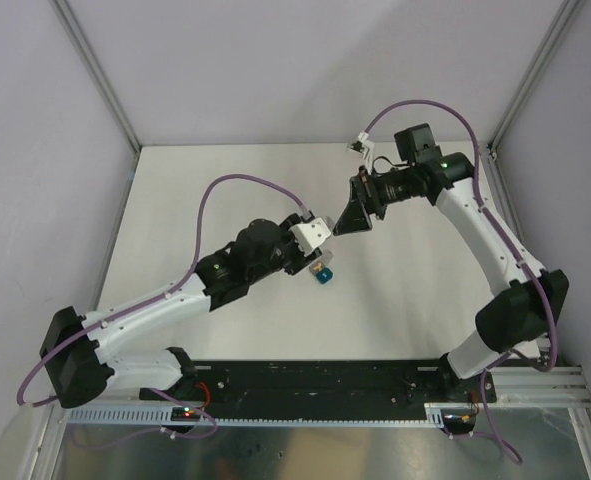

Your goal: Sort the pills into containers

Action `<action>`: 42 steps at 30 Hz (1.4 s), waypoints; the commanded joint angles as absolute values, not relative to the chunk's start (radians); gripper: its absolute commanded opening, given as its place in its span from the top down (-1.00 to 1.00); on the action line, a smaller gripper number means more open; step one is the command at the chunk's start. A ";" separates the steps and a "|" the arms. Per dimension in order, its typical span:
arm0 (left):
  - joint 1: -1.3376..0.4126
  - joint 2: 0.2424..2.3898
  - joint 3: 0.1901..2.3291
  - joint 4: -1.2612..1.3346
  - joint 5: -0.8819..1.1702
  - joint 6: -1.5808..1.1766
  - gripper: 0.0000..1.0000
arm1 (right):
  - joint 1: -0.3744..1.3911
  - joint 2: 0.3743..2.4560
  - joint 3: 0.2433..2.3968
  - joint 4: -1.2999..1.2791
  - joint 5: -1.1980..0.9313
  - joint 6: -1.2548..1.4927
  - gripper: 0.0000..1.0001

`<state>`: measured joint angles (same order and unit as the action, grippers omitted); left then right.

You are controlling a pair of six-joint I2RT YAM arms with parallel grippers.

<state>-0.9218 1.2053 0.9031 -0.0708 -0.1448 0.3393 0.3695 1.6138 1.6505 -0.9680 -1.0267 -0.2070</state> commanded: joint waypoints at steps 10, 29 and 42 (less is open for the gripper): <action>-0.730 1.119 0.966 -0.217 0.664 0.272 0.99 | 0.454 1.344 1.543 -0.952 -0.822 -0.559 -0.66; -0.701 1.159 1.012 -0.311 0.865 0.285 1.00 | 0.658 1.315 1.511 -0.965 -0.753 -0.675 -0.38; -0.701 1.158 1.022 -0.310 0.775 0.286 1.00 | 0.650 1.373 1.527 -0.969 -0.800 -0.589 0.37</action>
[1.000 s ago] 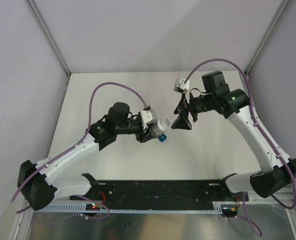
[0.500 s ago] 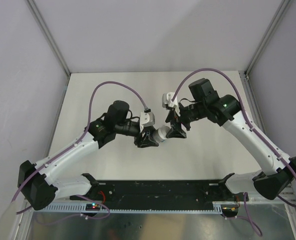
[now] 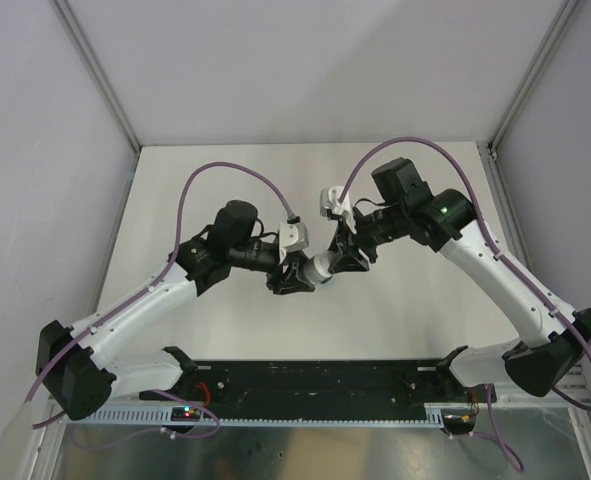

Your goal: Sort the pills into containers

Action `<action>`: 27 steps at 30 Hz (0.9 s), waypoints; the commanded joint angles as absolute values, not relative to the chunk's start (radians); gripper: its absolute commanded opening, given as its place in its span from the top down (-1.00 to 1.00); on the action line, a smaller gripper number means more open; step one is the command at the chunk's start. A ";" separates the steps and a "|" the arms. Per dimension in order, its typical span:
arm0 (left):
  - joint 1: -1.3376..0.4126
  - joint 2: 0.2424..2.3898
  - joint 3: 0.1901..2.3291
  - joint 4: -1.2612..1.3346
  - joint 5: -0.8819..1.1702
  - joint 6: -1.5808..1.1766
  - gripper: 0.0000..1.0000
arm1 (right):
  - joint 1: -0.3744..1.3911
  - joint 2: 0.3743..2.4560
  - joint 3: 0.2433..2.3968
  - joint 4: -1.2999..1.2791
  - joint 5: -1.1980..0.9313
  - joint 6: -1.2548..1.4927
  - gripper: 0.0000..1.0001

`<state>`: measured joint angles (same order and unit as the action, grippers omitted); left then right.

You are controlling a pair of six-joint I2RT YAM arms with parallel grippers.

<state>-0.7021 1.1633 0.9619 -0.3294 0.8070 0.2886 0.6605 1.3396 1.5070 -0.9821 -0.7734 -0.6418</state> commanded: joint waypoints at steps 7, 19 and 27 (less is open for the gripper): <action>-0.720 1.159 1.034 -0.293 0.600 0.279 0.99 | 0.601 1.485 1.589 -0.983 -0.863 -0.458 0.50; -0.861 1.132 0.937 -0.104 0.023 0.274 1.00 | 0.479 1.776 1.782 -1.034 -1.080 -0.195 0.54; -0.886 1.136 0.914 -0.057 -0.133 0.312 0.99 | 0.470 1.805 1.795 -1.029 -1.077 -0.150 0.05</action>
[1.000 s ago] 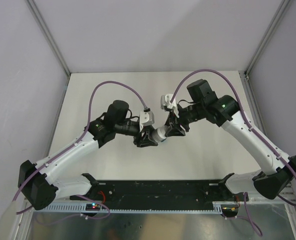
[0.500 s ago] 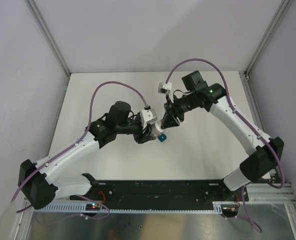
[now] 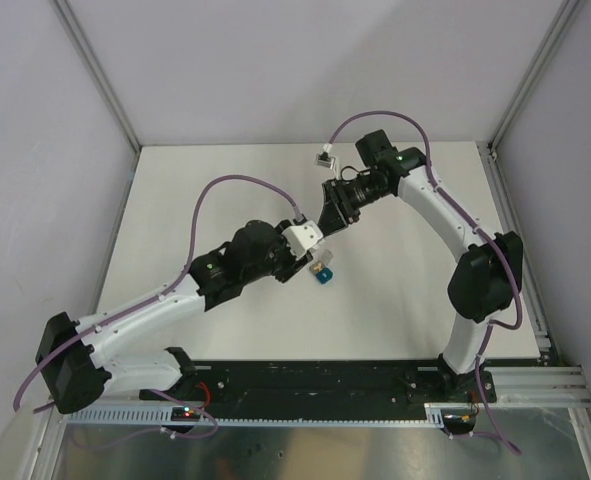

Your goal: Sort the pills into containers

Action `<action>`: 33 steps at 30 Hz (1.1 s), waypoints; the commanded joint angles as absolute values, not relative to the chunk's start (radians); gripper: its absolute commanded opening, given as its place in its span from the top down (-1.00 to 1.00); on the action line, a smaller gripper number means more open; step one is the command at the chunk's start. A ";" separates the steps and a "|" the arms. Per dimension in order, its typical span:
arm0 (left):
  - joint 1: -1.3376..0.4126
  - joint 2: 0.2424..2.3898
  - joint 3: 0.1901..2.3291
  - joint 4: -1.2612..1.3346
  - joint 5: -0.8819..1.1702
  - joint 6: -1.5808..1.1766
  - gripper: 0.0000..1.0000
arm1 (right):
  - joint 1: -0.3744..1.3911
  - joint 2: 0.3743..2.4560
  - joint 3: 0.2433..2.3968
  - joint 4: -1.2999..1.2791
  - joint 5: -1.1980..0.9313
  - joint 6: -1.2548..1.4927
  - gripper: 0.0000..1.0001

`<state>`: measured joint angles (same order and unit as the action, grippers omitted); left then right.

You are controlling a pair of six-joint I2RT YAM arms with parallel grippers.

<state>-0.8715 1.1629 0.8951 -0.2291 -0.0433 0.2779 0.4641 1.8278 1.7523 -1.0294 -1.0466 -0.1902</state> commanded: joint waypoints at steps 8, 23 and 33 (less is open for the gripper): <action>-0.882 1.124 0.911 -0.067 -0.071 0.321 1.00 | 0.463 1.665 1.769 -1.020 -1.030 -0.220 -0.86; -0.840 1.085 0.919 -0.106 0.101 0.307 1.00 | 0.448 1.403 1.615 -0.904 -0.872 -0.254 -0.99; -0.741 1.079 0.953 -0.119 0.335 0.203 1.00 | 0.396 1.387 1.600 -0.933 -0.946 -0.224 -0.99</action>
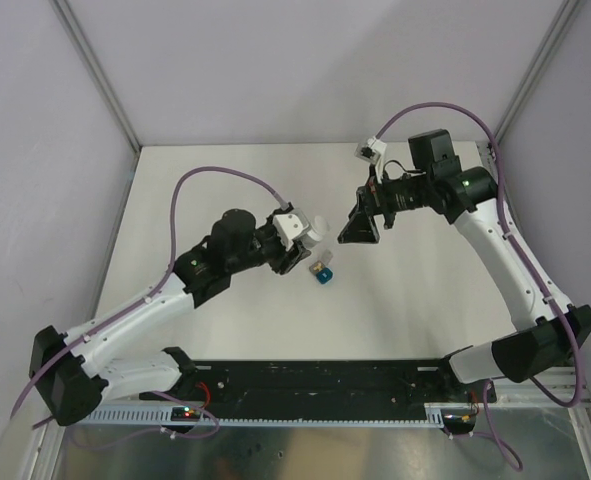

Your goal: Sort the pills into containers

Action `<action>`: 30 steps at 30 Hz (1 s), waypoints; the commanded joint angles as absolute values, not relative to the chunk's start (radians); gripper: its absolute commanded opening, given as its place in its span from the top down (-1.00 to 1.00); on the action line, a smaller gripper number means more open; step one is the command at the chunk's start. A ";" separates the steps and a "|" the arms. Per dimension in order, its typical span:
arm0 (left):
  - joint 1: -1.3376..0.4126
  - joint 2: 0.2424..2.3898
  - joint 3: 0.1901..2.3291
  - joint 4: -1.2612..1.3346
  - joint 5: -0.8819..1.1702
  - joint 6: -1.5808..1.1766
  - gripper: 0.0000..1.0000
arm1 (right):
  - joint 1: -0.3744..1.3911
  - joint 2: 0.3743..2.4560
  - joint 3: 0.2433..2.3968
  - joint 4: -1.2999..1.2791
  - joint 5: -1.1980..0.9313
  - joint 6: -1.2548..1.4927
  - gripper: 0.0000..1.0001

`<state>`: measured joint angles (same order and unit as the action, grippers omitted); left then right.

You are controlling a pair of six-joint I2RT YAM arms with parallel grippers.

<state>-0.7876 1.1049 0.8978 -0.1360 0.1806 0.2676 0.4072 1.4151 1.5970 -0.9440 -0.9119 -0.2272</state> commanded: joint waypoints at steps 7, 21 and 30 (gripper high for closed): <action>-0.649 1.094 0.971 -0.123 0.632 0.136 1.00 | 0.409 1.302 1.555 -0.911 -0.950 -0.309 -0.99; -0.636 1.132 1.005 -0.206 0.912 0.148 1.00 | 0.668 1.317 1.584 -0.953 -0.680 -0.523 -0.80; -0.635 1.143 1.004 -0.242 0.937 0.181 1.00 | 0.709 1.328 1.603 -0.949 -0.657 -0.567 -0.63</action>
